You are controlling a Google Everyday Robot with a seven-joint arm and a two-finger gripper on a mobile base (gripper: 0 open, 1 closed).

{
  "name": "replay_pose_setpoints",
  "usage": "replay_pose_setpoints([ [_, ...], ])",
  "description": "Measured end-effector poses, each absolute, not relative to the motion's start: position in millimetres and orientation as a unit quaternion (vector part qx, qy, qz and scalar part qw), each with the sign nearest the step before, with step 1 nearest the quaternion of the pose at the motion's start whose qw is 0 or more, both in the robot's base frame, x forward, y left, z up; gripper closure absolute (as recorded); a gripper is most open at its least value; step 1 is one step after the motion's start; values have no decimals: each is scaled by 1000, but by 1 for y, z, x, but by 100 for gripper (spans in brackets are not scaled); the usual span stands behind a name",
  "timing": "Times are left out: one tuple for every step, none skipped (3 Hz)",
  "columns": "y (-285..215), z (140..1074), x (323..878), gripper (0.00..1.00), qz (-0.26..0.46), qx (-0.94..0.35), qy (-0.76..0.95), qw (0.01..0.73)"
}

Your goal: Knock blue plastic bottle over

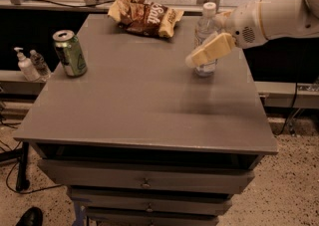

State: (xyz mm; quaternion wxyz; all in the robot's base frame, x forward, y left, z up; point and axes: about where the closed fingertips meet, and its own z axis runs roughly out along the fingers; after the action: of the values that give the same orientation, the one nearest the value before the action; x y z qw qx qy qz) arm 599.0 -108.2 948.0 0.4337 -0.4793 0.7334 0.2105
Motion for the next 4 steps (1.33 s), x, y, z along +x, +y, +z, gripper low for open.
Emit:
replay_pose_setpoints([
  [-82, 966, 586, 0, 257, -477, 712, 447],
  [-61, 983, 567, 0, 299, -480, 687, 456],
  [-51, 986, 555, 0, 321, -482, 677, 454],
  [-54, 984, 549, 0, 325, -483, 677, 450],
])
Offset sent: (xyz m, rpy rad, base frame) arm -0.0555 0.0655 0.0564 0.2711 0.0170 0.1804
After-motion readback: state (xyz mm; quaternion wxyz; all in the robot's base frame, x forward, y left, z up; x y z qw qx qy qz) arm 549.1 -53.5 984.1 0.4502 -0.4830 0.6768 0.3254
